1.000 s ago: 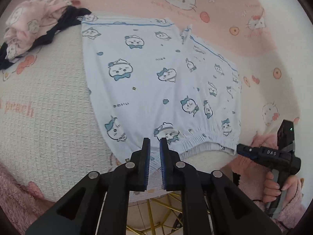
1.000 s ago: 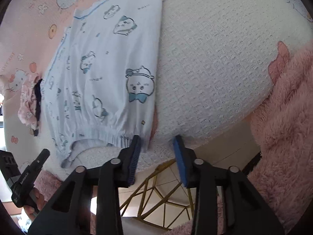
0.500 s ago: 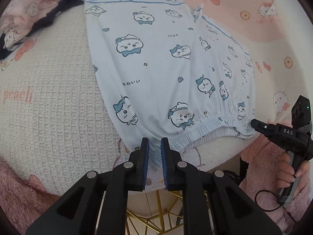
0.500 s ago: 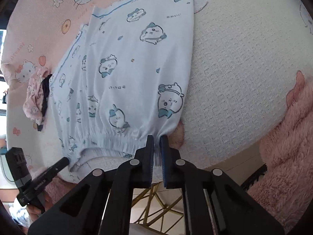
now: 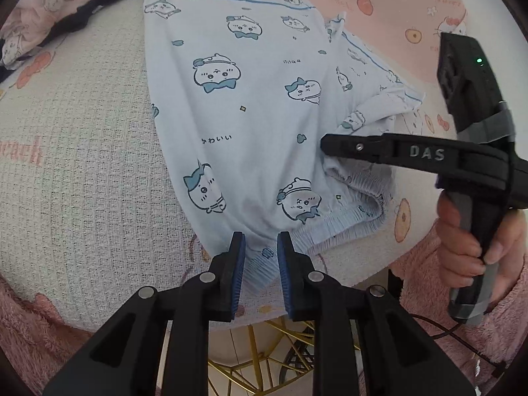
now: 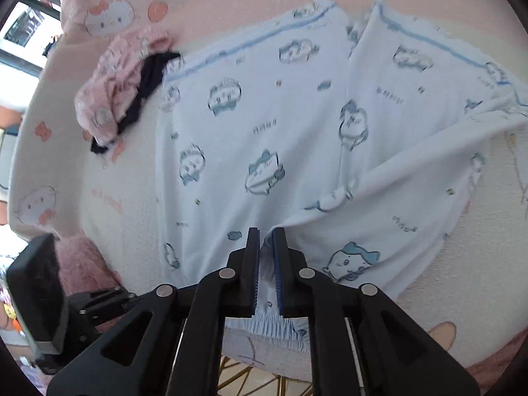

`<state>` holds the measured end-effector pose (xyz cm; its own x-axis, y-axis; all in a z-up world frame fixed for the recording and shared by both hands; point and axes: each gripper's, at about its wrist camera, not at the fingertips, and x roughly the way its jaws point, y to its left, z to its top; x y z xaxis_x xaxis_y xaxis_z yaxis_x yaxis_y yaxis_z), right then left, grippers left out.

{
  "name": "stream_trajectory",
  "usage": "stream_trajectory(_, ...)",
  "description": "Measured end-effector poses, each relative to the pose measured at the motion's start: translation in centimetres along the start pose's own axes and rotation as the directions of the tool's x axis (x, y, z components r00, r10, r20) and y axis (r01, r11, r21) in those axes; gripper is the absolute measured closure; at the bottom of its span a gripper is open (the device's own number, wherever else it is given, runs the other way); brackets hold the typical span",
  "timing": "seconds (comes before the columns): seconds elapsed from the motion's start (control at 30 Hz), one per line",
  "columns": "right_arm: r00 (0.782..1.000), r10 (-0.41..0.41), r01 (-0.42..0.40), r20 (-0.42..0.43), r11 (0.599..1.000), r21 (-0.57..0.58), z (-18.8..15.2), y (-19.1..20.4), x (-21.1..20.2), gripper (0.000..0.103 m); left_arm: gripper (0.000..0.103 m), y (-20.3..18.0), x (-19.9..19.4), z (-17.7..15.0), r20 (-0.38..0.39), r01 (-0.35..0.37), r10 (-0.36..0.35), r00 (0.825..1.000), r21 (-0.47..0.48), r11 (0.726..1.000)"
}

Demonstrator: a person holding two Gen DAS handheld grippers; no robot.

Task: Fold clothes
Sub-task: 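Lift the cuff with the left gripper and fold it over the other leg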

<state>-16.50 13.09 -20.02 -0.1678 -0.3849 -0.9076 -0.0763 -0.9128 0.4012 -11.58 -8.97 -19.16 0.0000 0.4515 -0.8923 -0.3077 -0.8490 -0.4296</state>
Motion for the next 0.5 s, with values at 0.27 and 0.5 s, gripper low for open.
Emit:
stream_trajectory(0.27,0.952,0.171,-0.207,0.256,0.971,0.121,-3.7,-3.2,-7.7,0.080,0.080,-4.3,0.9,4.4,0.018,0.066,-0.068,0.997,0.095,0.993)
stream_trajectory(0.5,0.993,-0.001,-0.019,0.118,0.984,0.175,-6.5,-7.0,-4.4,0.078,0.077,-7.0,4.8,7.3,-0.072,0.069,-0.059,0.996,0.143,0.987)
